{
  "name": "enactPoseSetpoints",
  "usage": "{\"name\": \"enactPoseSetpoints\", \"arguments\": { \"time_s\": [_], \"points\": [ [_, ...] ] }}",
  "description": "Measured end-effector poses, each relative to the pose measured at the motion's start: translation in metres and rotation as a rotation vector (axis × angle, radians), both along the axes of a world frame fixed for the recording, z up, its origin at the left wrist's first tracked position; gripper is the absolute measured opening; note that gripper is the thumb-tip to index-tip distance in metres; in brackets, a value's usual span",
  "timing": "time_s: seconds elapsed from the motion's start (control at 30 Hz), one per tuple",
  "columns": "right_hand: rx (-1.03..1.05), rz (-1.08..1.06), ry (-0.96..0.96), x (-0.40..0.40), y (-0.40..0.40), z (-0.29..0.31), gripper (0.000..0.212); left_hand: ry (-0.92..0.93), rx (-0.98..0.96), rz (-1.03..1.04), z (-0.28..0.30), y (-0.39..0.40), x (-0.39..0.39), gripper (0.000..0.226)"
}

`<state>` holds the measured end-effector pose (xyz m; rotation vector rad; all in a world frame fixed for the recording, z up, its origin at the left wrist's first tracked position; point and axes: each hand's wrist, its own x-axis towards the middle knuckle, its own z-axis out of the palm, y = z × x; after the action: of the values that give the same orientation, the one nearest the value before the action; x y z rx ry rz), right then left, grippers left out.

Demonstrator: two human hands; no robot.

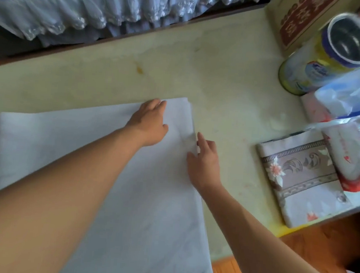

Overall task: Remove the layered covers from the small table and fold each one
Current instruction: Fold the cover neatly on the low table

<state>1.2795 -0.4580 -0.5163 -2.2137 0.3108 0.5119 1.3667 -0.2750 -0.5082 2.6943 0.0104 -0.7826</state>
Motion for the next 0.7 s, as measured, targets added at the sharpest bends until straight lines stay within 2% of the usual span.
{"name": "enactPoseSetpoints", "arguments": {
  "time_s": [0.1, 0.17, 0.27, 0.33, 0.43, 0.5, 0.6, 0.7],
  "points": [
    [0.006, 0.044, -0.032, -0.005, 0.004, 0.002, 0.068, -0.057, 0.097, -0.035, -0.009, -0.013, 0.020, 0.072],
    [0.012, 0.030, -0.030, -0.003, 0.005, 0.001, 0.066, -0.098, 0.130, -0.010, -0.010, -0.017, 0.030, 0.061],
    [0.024, -0.053, -0.003, 0.002, 0.008, -0.001, 0.063, -0.052, 0.124, 0.029, -0.004, -0.017, 0.049, 0.041],
    [-0.082, -0.013, -0.051, 0.002, 0.011, -0.001, 0.059, -0.019, 0.105, 0.023, 0.000, -0.015, 0.058, 0.032],
    [-0.329, 0.091, -0.172, 0.001, 0.019, -0.009, 0.047, -0.038, 0.004, 0.041, 0.002, -0.008, 0.060, 0.023],
    [-0.369, 0.072, -0.208, 0.001, 0.023, -0.012, 0.049, -0.089, -0.154, 0.098, 0.001, -0.004, 0.058, 0.015],
    [-0.226, 0.014, -0.213, 0.004, 0.026, -0.014, 0.059, -0.040, -0.312, 0.114, 0.009, -0.003, 0.050, 0.019],
    [-0.120, -0.044, -0.240, 0.011, 0.027, -0.012, 0.051, 0.035, -0.375, 0.061, 0.022, 0.002, 0.045, 0.023]
  ]
}}
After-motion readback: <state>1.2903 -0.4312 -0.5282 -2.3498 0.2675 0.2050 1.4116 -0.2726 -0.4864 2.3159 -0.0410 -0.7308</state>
